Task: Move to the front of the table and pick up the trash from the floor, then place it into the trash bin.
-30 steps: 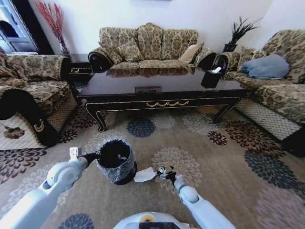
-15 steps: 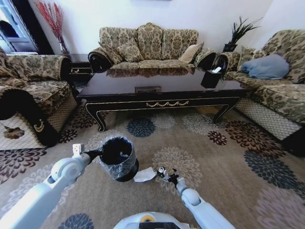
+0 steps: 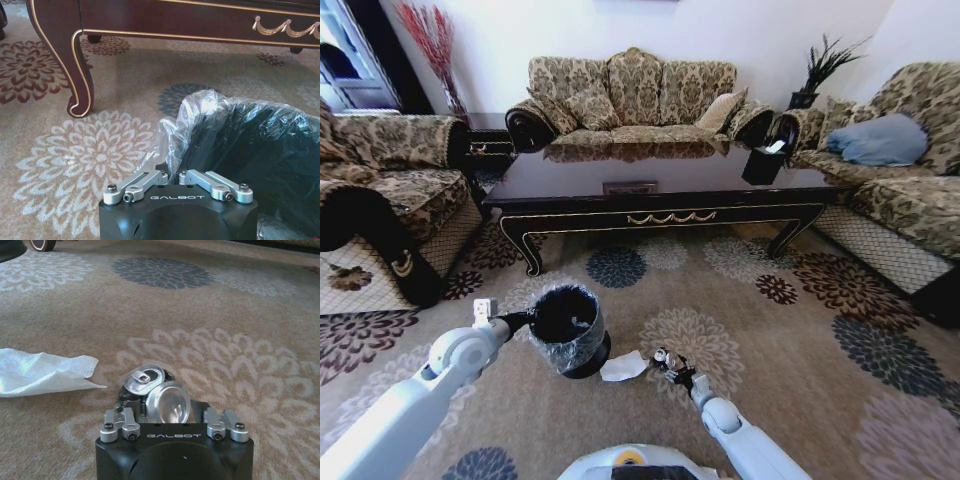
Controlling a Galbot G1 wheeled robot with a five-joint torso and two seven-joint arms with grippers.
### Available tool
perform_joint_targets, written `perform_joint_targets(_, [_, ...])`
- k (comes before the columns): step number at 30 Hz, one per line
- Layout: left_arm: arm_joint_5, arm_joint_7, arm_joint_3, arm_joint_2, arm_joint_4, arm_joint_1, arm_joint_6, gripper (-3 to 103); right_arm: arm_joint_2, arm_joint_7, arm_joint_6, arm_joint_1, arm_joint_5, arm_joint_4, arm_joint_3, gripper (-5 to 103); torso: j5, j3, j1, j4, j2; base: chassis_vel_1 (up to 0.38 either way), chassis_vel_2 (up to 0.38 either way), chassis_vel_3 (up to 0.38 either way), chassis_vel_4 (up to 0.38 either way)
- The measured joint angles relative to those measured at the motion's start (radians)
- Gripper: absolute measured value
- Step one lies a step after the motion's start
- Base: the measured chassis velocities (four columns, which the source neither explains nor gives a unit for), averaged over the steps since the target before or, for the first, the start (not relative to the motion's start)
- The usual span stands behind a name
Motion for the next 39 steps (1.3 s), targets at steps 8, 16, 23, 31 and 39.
perform_joint_targets(8, [0.001,0.001,-0.009,-0.002,-0.006,0.012,0.000,4,-0.012,0.001,0.005,-0.008,-0.008,0.004,0.003,24,-0.0007,0.000,0.000,-0.0003,0.000,0.000,0.000,0.000,0.000])
perform_joint_targets(16, [0.000,0.001,-0.023,-0.001,-0.019,0.028,0.000,4,-0.018,0.000,0.007,-0.022,-0.013,0.017,0.010,15,-0.0002,0.000,0.000,0.0000,0.000,0.000,0.000,0.000,0.000])
perform_joint_targets(23, [0.002,0.001,-0.025,-0.002,-0.031,0.037,0.000,4,-0.031,0.000,0.004,-0.043,-0.010,0.045,0.024,15,-0.0001,0.000,0.000,-0.0001,0.000,0.000,0.000,0.000,0.000])
perform_joint_targets(31, [0.003,-0.003,-0.018,-0.001,-0.045,0.032,0.000,4,-0.075,0.002,-0.007,-0.101,0.011,0.128,0.067,15,0.0000,0.000,0.000,-0.0001,0.000,0.000,0.000,0.000,0.000])
perform_joint_targets(39, [0.027,-0.018,0.053,-0.001,-0.056,-0.007,0.000,4,-0.149,0.006,-0.031,-0.205,0.083,0.306,0.190,15,-0.0001,0.000,0.000,-0.0003,0.000,0.000,0.000,0.000,0.000])
